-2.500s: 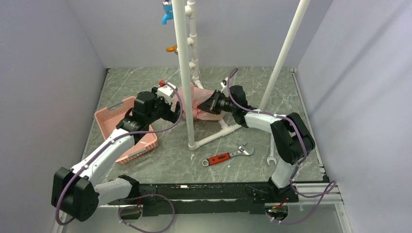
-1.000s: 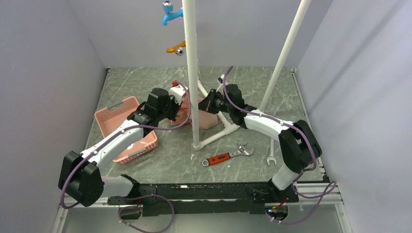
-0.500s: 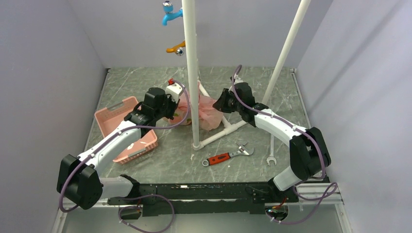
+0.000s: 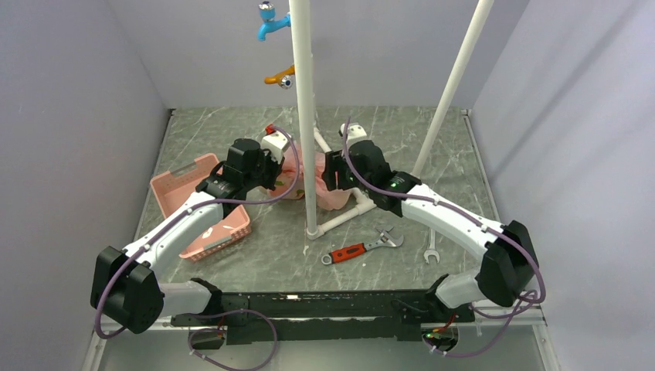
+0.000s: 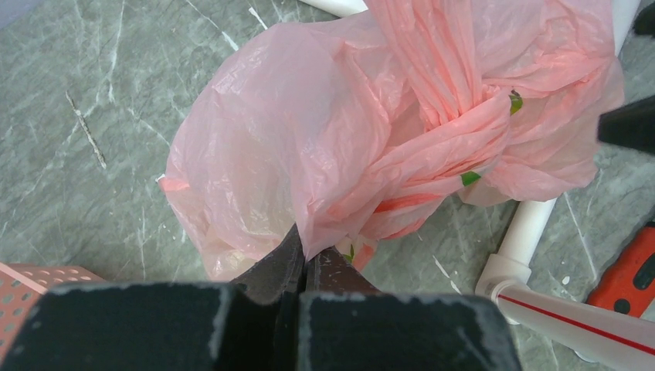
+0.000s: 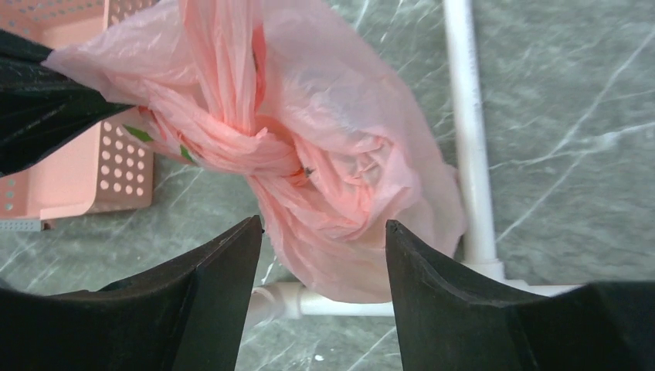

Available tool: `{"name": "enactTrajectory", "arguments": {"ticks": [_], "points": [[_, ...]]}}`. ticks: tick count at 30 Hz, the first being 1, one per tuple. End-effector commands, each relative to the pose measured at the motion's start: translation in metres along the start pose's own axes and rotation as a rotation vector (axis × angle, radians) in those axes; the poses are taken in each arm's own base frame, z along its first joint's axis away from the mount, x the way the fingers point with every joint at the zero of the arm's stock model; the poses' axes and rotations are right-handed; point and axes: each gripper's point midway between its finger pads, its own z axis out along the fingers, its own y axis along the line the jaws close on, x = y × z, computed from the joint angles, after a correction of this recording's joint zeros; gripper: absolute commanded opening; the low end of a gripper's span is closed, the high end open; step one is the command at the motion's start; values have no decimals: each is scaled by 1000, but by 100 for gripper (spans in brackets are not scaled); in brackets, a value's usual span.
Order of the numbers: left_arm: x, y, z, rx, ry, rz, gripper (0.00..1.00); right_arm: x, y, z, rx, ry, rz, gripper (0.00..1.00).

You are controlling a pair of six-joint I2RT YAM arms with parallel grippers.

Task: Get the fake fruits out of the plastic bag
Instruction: Untie the plastic bag at the center of the board.

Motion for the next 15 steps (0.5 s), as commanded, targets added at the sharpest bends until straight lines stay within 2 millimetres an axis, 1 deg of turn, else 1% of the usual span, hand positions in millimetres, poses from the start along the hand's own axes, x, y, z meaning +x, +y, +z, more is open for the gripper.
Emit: {"name": "enactTrajectory", "arguments": {"ticks": [1, 4, 6, 7, 9, 12, 15], "points": [[-17, -2, -2, 18, -51, -7, 0, -29, -2, -15, 23, -90, -56, 63], [-18, -2, -3, 20, -56, -9, 0, -30, 25, -17, -83, -106, -72, 63], [-18, -2, -4, 20, -58, -9, 0, -30, 37, -15, -132, -112, -58, 63], [-18, -2, -3, 20, -58, -10, 0, -27, 42, -13, -152, -101, -46, 61], [-18, -4, -3, 27, -56, -11, 0, -20, 49, -4, -180, -71, -30, 53], [-17, -5, -3, 32, -57, -14, 0, -9, 54, 7, -182, -32, -29, 50], [-17, -5, -3, 33, -57, -16, 0, 1, 46, 19, -123, -5, -36, 50]]}}
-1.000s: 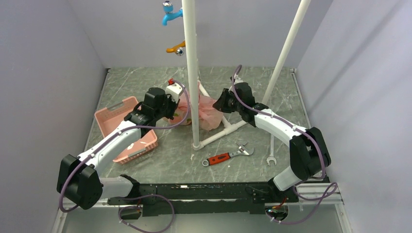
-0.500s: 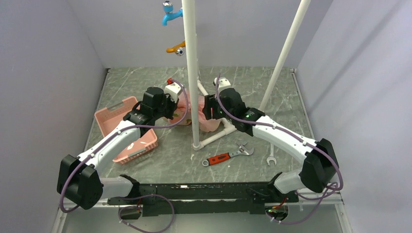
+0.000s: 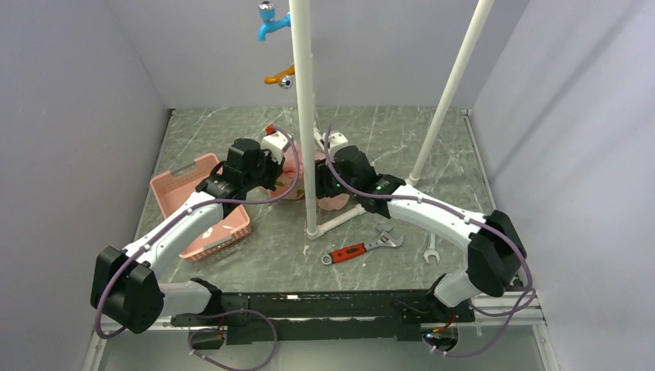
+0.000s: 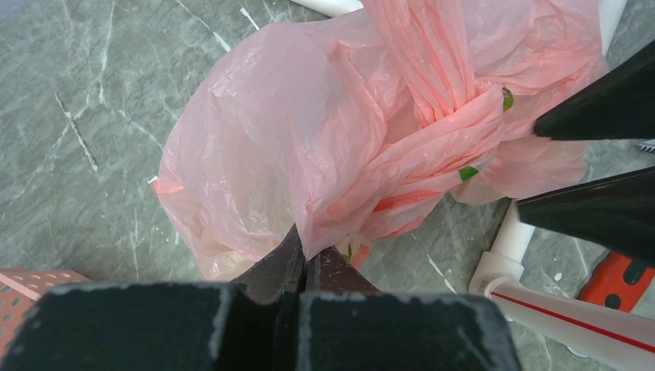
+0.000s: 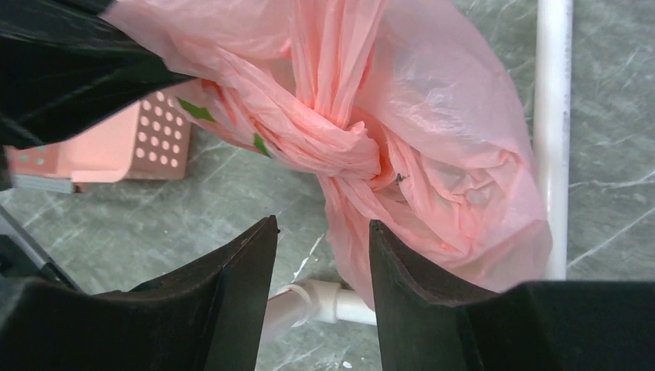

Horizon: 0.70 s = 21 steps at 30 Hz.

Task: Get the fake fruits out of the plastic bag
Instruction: Untie the plastic bag at the center of the board.

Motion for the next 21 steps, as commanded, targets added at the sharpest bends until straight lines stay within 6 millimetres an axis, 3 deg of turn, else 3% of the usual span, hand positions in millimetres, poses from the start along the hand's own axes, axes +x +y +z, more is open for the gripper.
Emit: {"name": "enactTrajectory", "arguments": {"ticks": [1, 7, 11, 17, 21], "points": [[-17, -2, -3, 17, -56, -11, 0, -8, 2, 14, 19, -14, 7, 50], [-18, -4, -1, 27, -59, -14, 0, -5, -4, 35, 73, -6, 11, 48], [-17, -2, -1, 13, -49, -24, 0, -7, -12, 40, 193, -37, -44, 35], [-18, 4, 0, -20, -46, -42, 0, -8, -37, 22, 323, -100, -66, 10], [-16, 12, -1, -58, -36, -64, 0, -10, -40, 10, 294, -125, -81, 7]]}}
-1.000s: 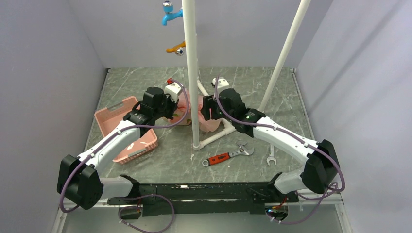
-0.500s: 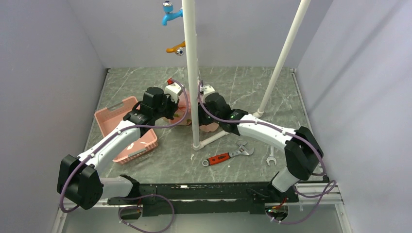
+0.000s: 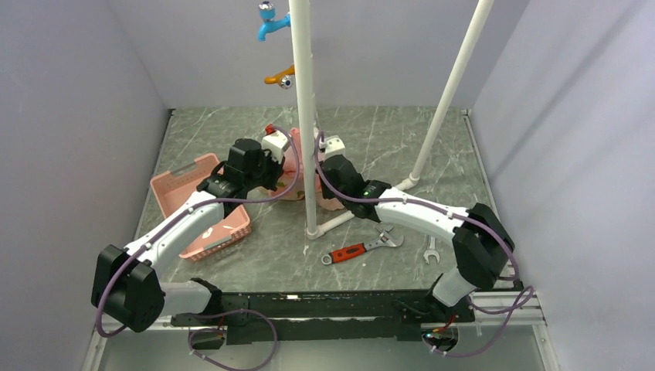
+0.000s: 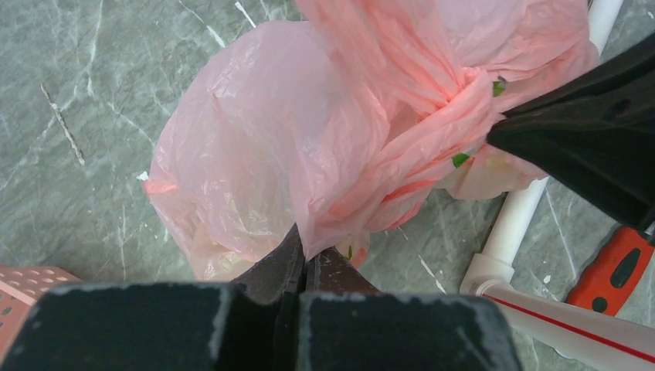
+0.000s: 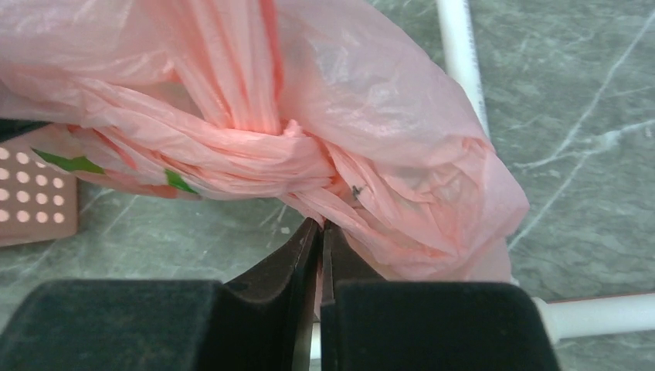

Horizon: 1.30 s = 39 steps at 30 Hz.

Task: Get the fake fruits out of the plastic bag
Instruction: Untie the plastic bag at the center of the board.

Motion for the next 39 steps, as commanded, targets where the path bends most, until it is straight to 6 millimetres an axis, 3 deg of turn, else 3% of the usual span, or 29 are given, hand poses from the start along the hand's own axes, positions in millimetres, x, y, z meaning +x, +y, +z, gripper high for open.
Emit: {"name": "enactTrajectory", "arguments": {"ticks": [1, 2, 6, 12, 17, 19, 30, 34, 39], "points": [[-16, 16, -1, -79, -32, -37, 0, -31, -14, -20, 11, -122, -9, 4], [-14, 19, 0, -90, -21, -44, 0, -33, -13, -22, -13, -126, -9, 0], [-6, 38, 2, -163, 34, -73, 0, -36, -17, -32, -173, -158, 53, 0], [0, 41, 7, -171, 71, -110, 4, -42, -33, -59, -511, -234, 257, 0], [-9, 22, 0, -55, 12, -64, 65, -36, -17, -56, -638, -167, 264, 0], [-16, 16, -5, -21, -34, -48, 73, -37, -16, -56, -645, -168, 269, 0], [-49, 5, -51, -70, -273, 70, 93, -31, -16, -52, -627, -124, 241, 0], [-43, -2, -40, -91, -229, 128, 97, -28, -6, -53, -650, -106, 212, 0], [-33, 2, -25, -143, -113, 133, 93, -17, 13, -54, -664, -76, 135, 0]]}}
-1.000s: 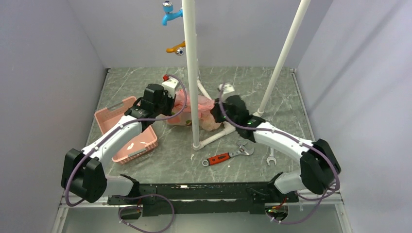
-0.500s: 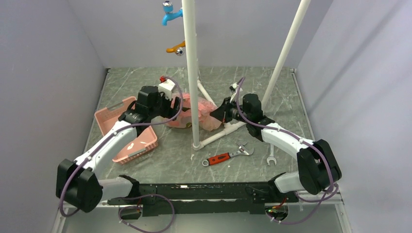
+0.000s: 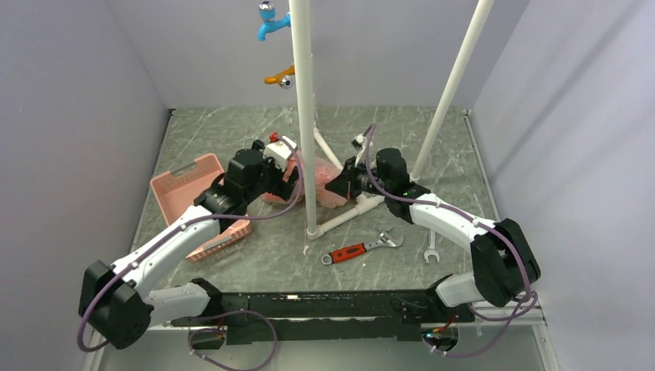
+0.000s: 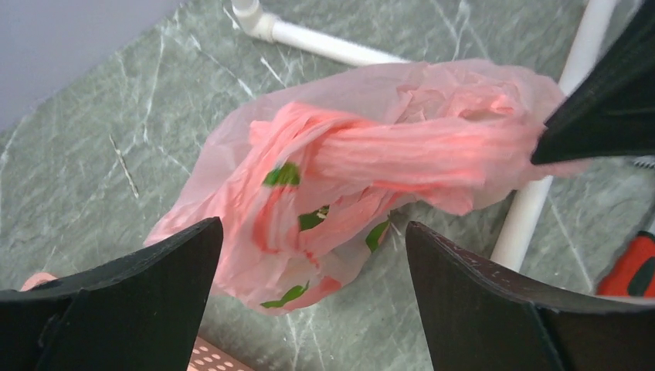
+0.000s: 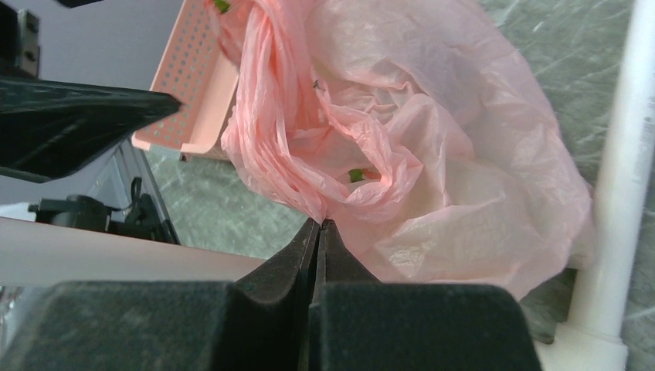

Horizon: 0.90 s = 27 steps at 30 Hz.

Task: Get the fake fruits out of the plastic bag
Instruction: Untie the plastic bag at the center of the board.

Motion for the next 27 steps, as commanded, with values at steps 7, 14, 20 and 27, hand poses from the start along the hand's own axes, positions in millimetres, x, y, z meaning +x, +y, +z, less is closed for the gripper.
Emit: {"name": "enactTrajectory", "arguments": {"ticks": [7, 14, 20, 27], "points": [[-4, 11, 6, -65, 45, 43, 64, 4, 27, 11, -90, 57, -134, 0], [-8, 21, -2, -121, 8, 47, 84, 12, 28, 11, -103, 81, -147, 0], [4, 20, 10, -117, 84, 48, 74, 27, 41, 12, -184, 126, -158, 0], [10, 32, 11, -188, 121, 58, 12, 31, 26, 7, -91, 118, -163, 0]]}}
